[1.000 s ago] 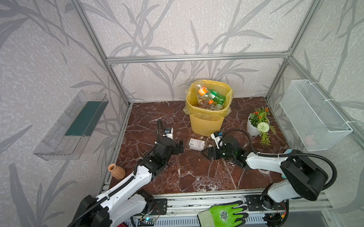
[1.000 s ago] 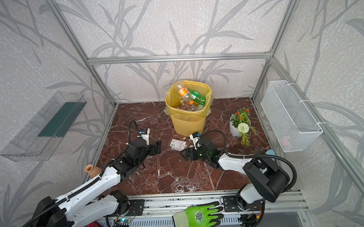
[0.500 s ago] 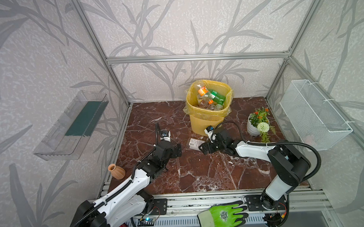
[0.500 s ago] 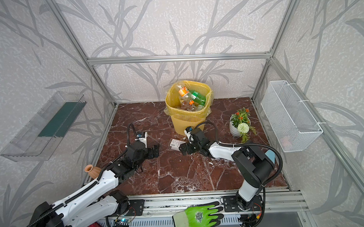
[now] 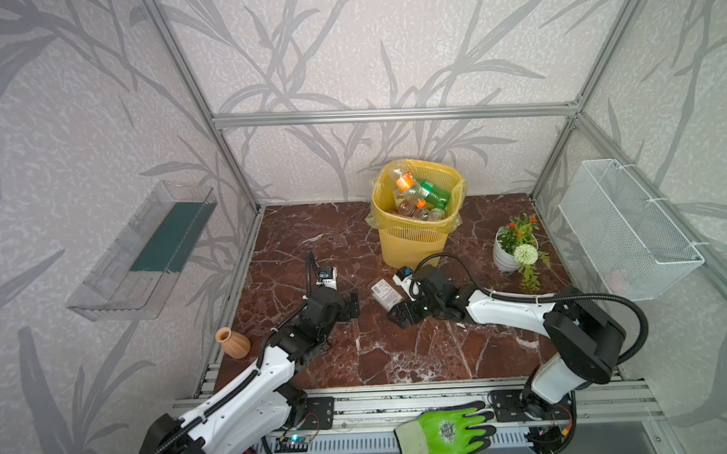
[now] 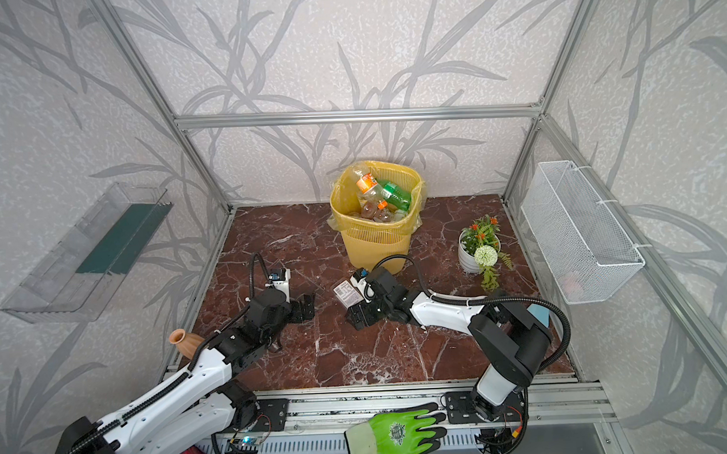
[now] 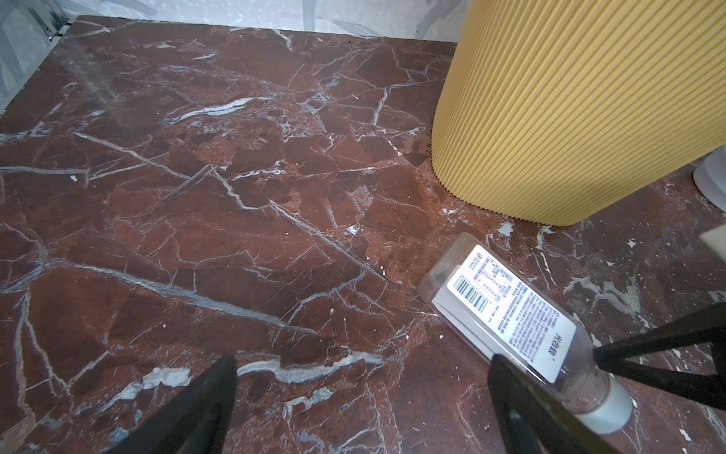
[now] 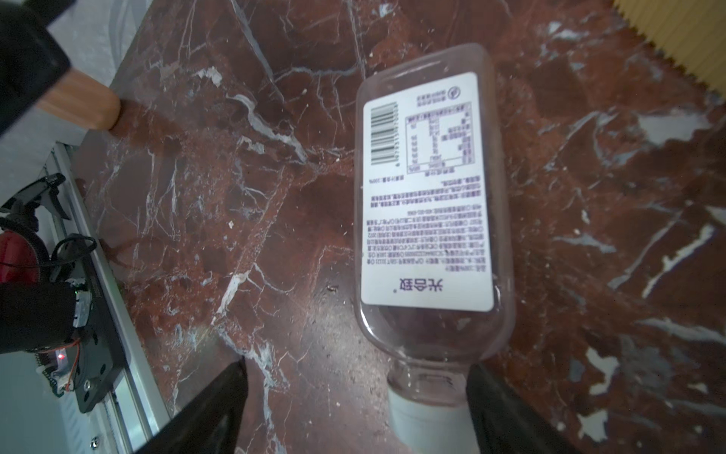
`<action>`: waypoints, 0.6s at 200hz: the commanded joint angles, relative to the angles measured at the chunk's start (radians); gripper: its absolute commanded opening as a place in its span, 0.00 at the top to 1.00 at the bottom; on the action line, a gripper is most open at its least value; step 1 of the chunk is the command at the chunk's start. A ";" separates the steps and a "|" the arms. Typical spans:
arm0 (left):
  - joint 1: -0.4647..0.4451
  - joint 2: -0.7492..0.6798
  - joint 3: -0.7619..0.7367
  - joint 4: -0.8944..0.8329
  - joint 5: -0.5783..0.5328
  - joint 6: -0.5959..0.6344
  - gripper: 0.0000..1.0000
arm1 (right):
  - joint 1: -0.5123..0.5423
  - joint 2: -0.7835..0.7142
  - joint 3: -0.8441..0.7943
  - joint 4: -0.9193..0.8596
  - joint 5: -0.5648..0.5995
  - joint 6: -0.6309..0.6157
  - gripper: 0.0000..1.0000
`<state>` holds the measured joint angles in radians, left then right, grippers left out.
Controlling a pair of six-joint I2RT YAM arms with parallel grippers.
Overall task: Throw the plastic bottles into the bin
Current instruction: 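Lower the right gripper onto the white-capped bottle and close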
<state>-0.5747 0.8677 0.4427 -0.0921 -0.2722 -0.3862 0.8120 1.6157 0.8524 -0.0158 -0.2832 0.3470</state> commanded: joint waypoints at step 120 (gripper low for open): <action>0.007 0.011 0.023 -0.049 -0.036 -0.029 0.01 | 0.032 0.361 0.588 -0.609 0.270 -0.219 0.03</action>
<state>-0.5732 0.8890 0.4431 -0.1066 -0.2775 -0.3962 0.8375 1.9198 1.3693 -0.4660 -0.0444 0.1848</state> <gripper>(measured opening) 0.992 0.985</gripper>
